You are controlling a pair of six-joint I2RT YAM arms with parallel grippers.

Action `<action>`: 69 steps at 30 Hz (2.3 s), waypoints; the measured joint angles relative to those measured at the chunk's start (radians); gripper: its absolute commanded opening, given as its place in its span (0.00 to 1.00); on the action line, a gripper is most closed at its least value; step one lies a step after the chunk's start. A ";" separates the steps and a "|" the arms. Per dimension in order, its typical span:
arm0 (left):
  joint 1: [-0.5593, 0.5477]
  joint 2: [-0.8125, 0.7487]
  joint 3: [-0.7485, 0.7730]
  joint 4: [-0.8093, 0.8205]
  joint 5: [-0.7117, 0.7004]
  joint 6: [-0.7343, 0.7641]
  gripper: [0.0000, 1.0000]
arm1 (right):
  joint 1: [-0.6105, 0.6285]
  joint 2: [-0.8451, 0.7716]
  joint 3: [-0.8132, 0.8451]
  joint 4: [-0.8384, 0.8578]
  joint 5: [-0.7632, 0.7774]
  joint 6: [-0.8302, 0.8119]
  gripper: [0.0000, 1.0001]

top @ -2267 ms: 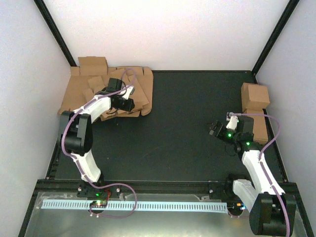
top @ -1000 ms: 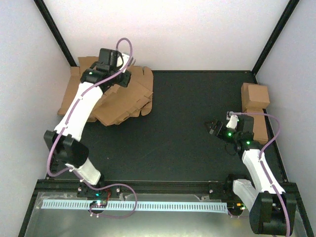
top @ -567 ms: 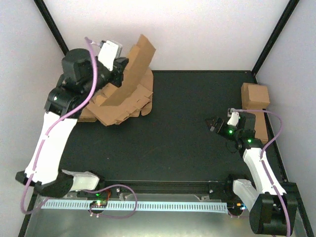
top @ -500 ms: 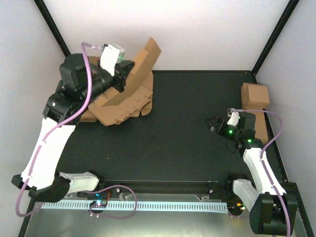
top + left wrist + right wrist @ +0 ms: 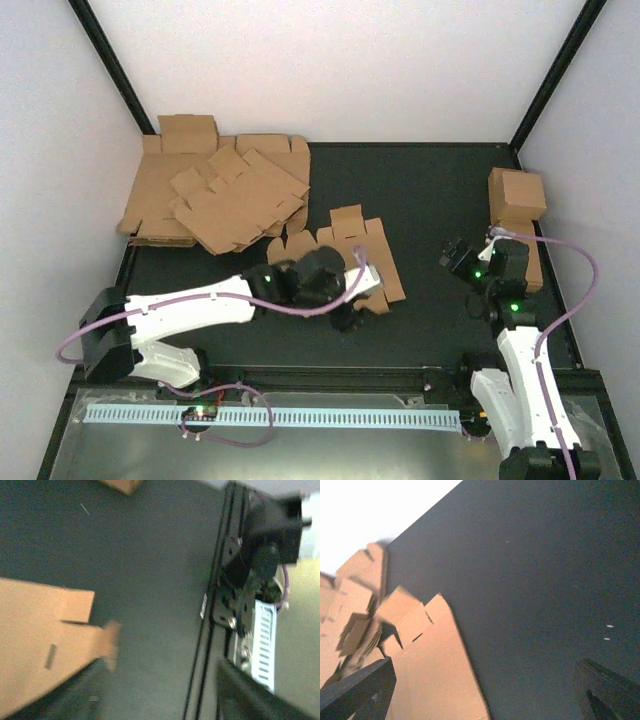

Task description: Fold the paper box

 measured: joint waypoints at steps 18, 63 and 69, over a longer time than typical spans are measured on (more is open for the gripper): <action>0.162 -0.368 -0.253 -0.113 -0.379 -0.503 0.99 | 0.023 0.148 -0.011 0.074 -0.280 -0.087 0.93; 0.652 0.000 -0.600 0.274 0.120 -0.601 0.17 | 0.209 0.688 0.064 0.208 -0.310 -0.139 0.88; 0.652 -0.053 -0.562 0.248 0.164 -0.545 0.04 | 0.209 0.628 0.064 0.198 -0.301 -0.143 0.89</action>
